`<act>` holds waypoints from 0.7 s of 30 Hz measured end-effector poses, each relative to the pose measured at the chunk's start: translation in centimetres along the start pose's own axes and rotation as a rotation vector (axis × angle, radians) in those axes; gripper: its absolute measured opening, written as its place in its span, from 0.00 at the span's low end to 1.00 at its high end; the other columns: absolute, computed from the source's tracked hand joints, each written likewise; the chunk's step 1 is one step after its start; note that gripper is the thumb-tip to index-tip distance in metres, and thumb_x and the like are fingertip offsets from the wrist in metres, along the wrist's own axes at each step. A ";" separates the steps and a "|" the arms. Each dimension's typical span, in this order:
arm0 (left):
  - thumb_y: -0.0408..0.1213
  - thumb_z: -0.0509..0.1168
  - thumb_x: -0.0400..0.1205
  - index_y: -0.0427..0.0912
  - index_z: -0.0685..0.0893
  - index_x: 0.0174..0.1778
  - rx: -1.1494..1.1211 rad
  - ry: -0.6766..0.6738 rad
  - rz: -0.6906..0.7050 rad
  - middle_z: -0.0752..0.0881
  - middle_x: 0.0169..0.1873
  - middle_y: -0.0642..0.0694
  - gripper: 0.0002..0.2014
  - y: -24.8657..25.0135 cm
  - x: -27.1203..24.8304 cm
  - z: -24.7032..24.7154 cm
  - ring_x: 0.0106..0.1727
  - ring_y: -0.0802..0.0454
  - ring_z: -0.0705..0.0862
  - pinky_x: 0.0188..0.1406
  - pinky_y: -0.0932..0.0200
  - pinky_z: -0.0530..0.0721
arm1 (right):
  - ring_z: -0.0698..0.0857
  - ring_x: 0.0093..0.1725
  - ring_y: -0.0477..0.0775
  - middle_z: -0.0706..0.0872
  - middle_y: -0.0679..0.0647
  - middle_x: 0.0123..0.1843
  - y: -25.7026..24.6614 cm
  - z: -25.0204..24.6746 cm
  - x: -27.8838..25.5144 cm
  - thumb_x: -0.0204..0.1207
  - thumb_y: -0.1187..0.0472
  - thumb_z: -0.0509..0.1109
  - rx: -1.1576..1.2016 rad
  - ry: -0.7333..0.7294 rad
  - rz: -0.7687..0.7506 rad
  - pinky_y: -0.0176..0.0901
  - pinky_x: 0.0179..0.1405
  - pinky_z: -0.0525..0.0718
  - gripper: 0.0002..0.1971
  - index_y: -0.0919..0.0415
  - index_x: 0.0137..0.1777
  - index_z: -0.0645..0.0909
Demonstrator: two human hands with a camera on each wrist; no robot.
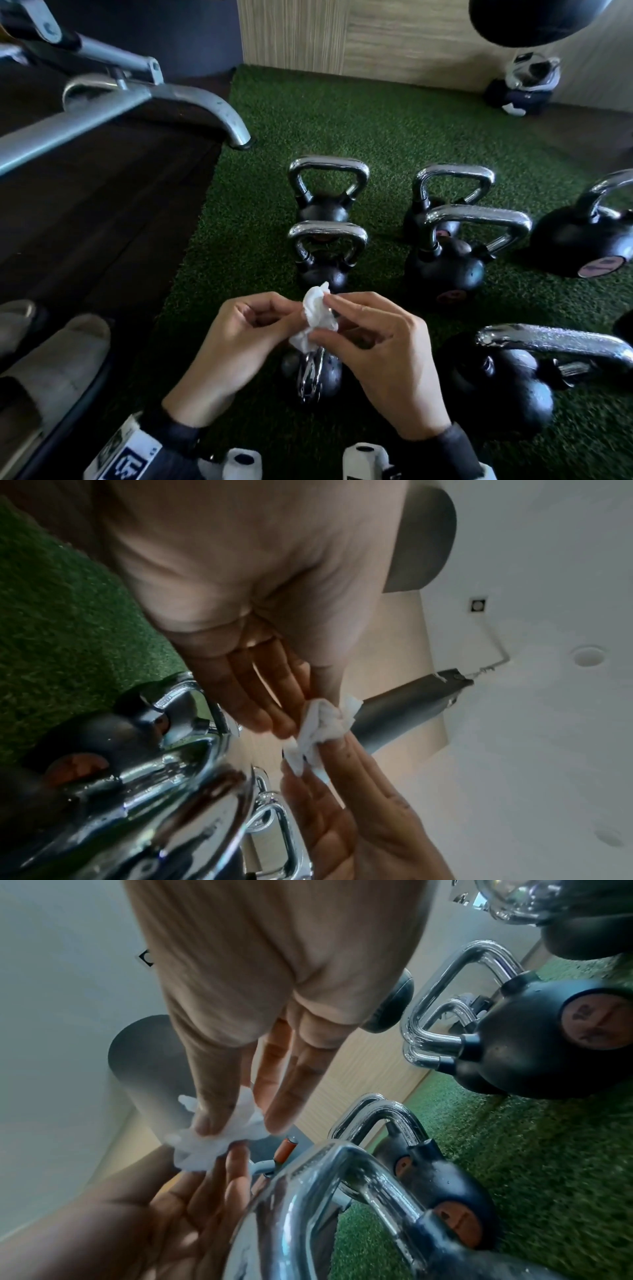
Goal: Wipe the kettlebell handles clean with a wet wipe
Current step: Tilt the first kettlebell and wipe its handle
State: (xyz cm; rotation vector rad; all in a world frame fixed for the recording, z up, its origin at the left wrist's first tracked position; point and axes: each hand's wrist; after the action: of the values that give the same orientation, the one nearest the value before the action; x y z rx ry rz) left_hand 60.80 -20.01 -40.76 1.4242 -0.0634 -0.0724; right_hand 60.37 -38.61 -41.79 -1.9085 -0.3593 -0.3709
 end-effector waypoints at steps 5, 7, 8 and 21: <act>0.57 0.70 0.81 0.55 0.95 0.35 0.209 -0.005 0.118 0.89 0.42 0.42 0.15 -0.4 0.7 -0.4 0.48 0.50 0.87 0.55 0.60 0.83 | 0.93 0.45 0.38 0.95 0.40 0.46 0.1 0.4 0.2 0.71 0.60 0.86 0.081 0.098 0.091 0.32 0.46 0.89 0.10 0.49 0.52 0.94; 0.57 0.66 0.86 0.63 0.94 0.50 0.324 -0.004 0.114 0.89 0.50 0.51 0.11 -1.0 0.8 -1.0 0.48 0.57 0.85 0.58 0.67 0.80 | 0.93 0.41 0.40 0.95 0.41 0.42 1.4 0.1 0.4 0.74 0.57 0.83 0.081 0.161 0.183 0.39 0.43 0.90 0.07 0.50 0.51 0.95; 0.51 0.67 0.88 0.66 0.91 0.59 0.405 -0.005 0.107 0.88 0.54 0.56 0.09 -1.6 0.9 -1.5 0.49 0.61 0.84 0.59 0.69 0.79 | 0.92 0.39 0.40 0.95 0.41 0.39 2.5 -0.2 0.3 0.74 0.56 0.83 0.048 0.205 0.228 0.42 0.42 0.90 0.07 0.49 0.51 0.95; 0.61 0.86 0.63 0.47 0.65 0.87 0.740 -0.262 0.206 0.63 0.83 0.66 0.59 -11.9 0.4 -1.2 0.85 0.57 0.67 0.84 0.47 0.71 | 0.90 0.55 0.37 0.94 0.43 0.54 9.5 3.0 0.4 0.76 0.54 0.80 -0.172 -0.071 0.497 0.20 0.54 0.81 0.13 0.52 0.60 0.93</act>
State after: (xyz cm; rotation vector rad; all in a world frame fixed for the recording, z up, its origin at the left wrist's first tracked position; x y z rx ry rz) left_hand 61.12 -20.56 -52.75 2.1299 -0.4937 -0.0681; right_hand 64.96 -39.14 -50.65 -2.1024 0.1109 -0.0016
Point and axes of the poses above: each hand's wrist, its own x-axis towards the middle knuckle, its own z-axis out of the palm, y = z × x
